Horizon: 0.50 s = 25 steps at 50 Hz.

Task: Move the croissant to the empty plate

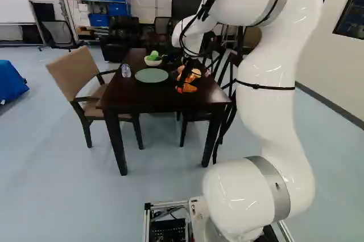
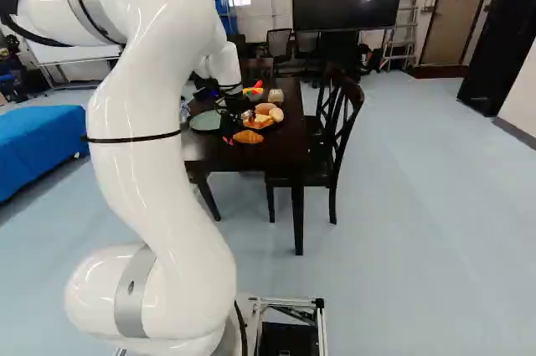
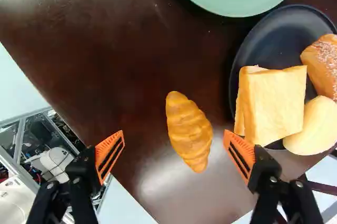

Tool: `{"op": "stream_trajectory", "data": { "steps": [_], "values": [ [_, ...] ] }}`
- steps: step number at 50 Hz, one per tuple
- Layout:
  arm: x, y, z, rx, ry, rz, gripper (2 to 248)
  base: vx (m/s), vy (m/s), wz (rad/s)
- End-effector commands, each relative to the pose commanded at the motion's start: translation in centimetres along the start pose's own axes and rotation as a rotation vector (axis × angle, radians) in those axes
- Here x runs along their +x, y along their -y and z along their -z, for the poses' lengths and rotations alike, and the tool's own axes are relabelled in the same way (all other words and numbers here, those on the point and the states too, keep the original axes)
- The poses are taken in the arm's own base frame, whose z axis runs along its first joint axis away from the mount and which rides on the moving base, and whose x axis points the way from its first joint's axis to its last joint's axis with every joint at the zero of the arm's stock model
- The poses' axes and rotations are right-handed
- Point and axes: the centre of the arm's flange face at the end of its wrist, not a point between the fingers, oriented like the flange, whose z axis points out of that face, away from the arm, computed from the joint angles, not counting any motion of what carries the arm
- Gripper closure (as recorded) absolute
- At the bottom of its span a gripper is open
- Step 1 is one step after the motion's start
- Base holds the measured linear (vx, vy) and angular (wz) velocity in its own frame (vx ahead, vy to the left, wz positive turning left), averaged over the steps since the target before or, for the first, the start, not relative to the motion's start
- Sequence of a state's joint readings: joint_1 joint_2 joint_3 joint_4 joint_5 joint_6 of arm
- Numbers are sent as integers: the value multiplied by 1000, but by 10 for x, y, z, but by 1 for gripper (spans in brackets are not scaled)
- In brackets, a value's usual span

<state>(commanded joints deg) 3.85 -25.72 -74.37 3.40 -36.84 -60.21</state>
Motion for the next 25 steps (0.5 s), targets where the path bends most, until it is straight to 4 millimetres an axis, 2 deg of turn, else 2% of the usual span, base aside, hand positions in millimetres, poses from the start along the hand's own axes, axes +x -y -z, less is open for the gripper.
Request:
{"op": "stream_trajectory", "data": {
  "steps": [25],
  "values": [
    [0,0,0,13,7,0,3,0,0,0]
  ]
}}
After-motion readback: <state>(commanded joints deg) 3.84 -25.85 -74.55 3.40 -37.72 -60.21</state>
